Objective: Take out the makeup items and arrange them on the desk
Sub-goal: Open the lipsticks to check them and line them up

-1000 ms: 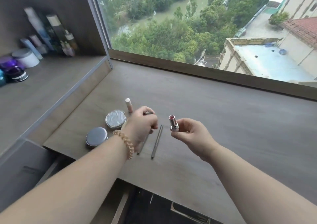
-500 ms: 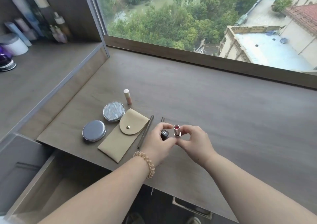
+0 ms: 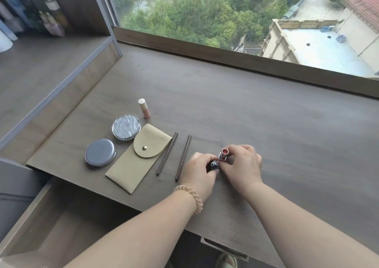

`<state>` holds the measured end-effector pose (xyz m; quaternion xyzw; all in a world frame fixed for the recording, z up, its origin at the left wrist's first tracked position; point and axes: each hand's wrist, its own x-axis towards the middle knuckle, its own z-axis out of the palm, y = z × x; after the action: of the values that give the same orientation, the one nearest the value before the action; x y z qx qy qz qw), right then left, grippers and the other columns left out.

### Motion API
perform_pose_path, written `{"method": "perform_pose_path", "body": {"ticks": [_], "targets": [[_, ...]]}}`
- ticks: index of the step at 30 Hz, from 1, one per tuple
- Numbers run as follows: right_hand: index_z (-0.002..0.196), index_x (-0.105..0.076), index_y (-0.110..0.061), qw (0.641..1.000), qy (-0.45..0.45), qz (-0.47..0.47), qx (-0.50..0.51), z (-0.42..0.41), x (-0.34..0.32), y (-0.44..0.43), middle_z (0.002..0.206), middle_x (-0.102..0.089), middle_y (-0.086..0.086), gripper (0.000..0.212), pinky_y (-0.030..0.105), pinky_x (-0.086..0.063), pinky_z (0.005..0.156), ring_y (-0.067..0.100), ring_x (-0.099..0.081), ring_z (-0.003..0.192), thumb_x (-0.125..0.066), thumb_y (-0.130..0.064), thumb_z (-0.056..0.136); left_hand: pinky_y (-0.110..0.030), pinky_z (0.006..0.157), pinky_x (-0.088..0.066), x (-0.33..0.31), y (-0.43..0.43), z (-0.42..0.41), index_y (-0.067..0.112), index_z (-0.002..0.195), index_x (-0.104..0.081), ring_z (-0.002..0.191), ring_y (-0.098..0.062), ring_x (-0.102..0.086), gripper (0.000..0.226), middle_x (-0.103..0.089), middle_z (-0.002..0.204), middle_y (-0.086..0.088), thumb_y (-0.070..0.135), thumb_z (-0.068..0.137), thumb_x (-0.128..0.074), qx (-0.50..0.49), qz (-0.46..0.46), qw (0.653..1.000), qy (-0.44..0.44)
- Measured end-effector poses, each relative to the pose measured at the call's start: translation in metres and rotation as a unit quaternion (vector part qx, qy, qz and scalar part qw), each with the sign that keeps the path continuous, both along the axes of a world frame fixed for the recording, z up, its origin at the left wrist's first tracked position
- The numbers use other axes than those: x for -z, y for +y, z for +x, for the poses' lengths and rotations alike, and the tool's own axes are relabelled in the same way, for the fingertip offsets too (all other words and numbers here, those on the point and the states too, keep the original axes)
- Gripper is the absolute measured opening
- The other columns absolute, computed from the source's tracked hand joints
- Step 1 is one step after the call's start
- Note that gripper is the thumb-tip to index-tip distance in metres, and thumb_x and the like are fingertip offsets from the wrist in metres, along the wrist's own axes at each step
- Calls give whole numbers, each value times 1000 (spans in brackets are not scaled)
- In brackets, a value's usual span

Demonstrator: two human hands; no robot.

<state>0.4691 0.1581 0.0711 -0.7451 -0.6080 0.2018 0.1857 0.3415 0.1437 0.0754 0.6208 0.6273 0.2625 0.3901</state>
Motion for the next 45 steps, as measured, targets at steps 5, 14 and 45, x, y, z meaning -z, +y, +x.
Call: {"method": "perform_pose_path", "body": {"ticks": [5, 14, 45], "targets": [[84, -65, -33, 1000, -20, -6, 7, 0, 4, -3, 97, -63, -12, 7, 32, -21, 90, 17, -40, 117, -67, -33, 78, -9, 79, -34, 3, -1, 1, 20, 111, -68, 92, -12, -57, 33, -59, 97, 3, 11, 79, -67, 10, 34, 998, 42], [87, -65, -30, 1000, 16, 15, 2, 1, -1, -3, 97, -64, -16, 13, 26, -15, 93, 12, -40, 124, -72, -29, 76, -26, 100, -38, -1, -1, 4, 27, 123, -59, 111, -12, -49, 56, -55, 115, 4, 38, 68, -63, -8, 74, 995, 61], [113, -57, -31, 907, 417, -38, -34, 3, -25, -5, 103, -71, 6, 41, 39, -49, 96, 17, -66, 100, -69, -6, 83, -40, 100, -46, -4, 31, 7, 17, 101, -74, 112, -12, -58, 43, -56, 119, -2, 46, 70, -65, -28, -40, 965, -257]]}}
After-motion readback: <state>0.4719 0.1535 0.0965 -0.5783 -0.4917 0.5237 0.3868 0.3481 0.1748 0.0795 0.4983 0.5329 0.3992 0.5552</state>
